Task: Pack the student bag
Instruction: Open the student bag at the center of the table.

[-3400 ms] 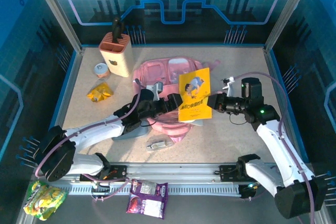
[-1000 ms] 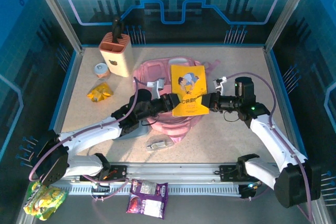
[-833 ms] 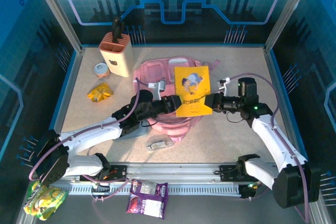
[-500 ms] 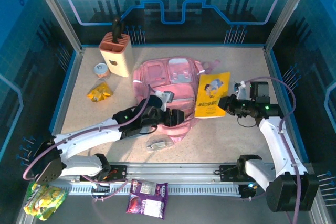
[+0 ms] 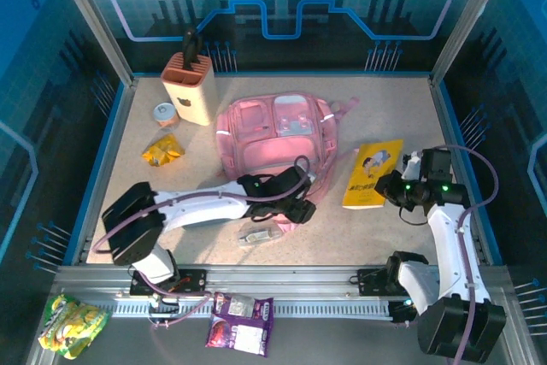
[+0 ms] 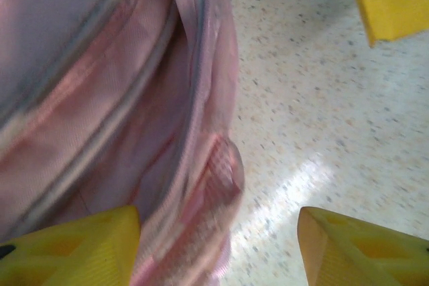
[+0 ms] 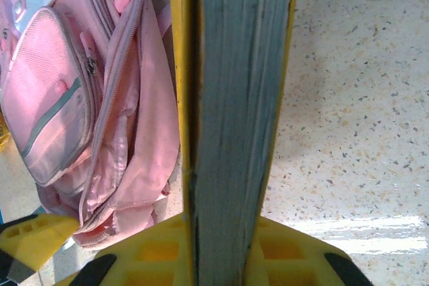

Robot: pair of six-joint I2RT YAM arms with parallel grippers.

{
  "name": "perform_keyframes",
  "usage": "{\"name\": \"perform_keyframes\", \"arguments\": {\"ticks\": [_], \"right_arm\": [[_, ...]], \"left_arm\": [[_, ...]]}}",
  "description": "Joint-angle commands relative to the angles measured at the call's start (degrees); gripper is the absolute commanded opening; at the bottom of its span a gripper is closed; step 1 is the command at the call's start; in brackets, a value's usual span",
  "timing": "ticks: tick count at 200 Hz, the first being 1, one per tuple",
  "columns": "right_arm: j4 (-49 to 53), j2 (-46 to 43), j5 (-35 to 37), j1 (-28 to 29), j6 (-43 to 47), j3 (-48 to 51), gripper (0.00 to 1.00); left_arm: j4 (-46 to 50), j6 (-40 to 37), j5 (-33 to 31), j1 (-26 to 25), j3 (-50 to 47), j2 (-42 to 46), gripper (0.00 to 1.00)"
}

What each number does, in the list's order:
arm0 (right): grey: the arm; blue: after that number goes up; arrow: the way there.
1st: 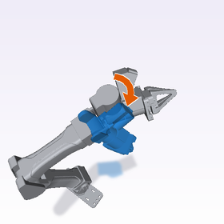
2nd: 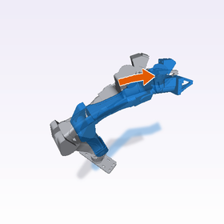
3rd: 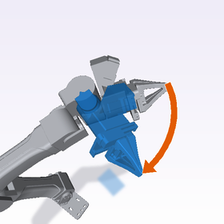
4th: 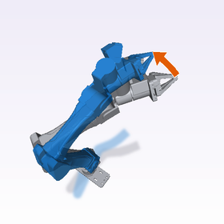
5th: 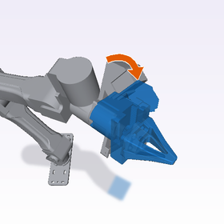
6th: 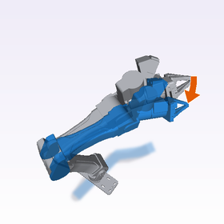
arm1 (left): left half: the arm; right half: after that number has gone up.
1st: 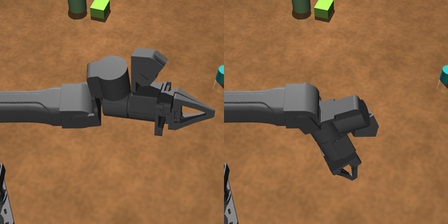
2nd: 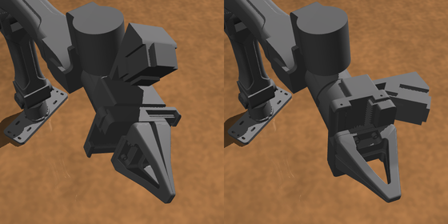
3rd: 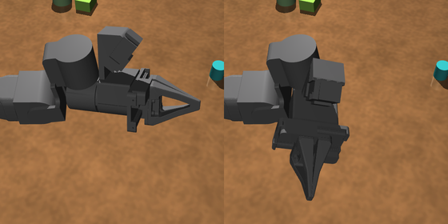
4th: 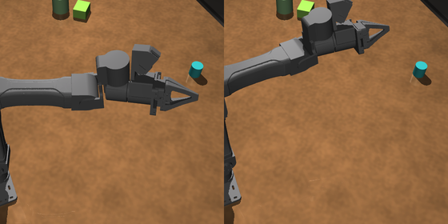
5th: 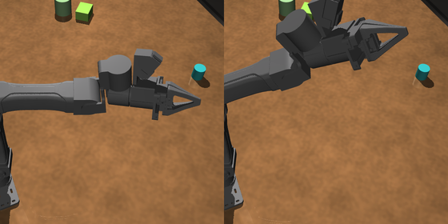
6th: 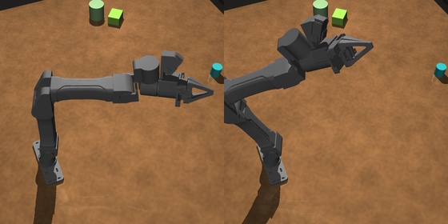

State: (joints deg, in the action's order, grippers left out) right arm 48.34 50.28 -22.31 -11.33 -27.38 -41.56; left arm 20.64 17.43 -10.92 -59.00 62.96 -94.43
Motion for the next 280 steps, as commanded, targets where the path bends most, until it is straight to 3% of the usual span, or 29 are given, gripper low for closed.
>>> {"name": "perform_keyframes", "arguments": {"ticks": [1,54,85,117,136,166,194,218,280], "right_arm": [[-2.82,-0.80,-4.56,-0.86,-0.22,1.18,0.00],[-4.60,0.20,-6.19,-0.85,-0.64,1.92,0.00],[-5.04,1.17,-7.81,-0.82,-0.76,1.75,0.00],[-6.67,1.91,-8.99,-0.87,-0.92,2.45,0.00],[-6.31,2.45,-9.27,-0.81,-0.41,2.35,0.00],[-5.75,2.38,-10.68,-0.81,-0.66,2.14,0.00],[-3.88,1.17,-11.35,-0.66,-0.31,1.35,0.00],[-2.45,-0.33,-12.31,-0.71,-0.93,1.18,0.00],[-0.98,-2.25,-16.91,3.34,-2.15,2.23,0.00]], "left_arm": [[4.19,-4.74,-7.26,-0.24,4.99,-2.76,0.62],[1.32,-6.28,-11.02,-0.23,6.11,-5.12,0.56],[2.02,-6.42,-7.65,-0.24,7.03,-8.01,0.51],[2.77,-5.88,-8.09,-0.22,8.81,-10.45,0.39],[3.50,-5.39,-11.41,-0.15,10.15,-10.86,0.29],[2.71,-6.40,-12.30,-0.06,11.18,-9.70,0.21],[3.77,-7.52,-15.03,0.16,13.03,-8.57,0.07],[3.93,-8.71,-16.81,0.25,14.36,-6.66,0.00],[6.81,-13.18,-21.62,3.12,20.34,-1.19,0.00]]}}
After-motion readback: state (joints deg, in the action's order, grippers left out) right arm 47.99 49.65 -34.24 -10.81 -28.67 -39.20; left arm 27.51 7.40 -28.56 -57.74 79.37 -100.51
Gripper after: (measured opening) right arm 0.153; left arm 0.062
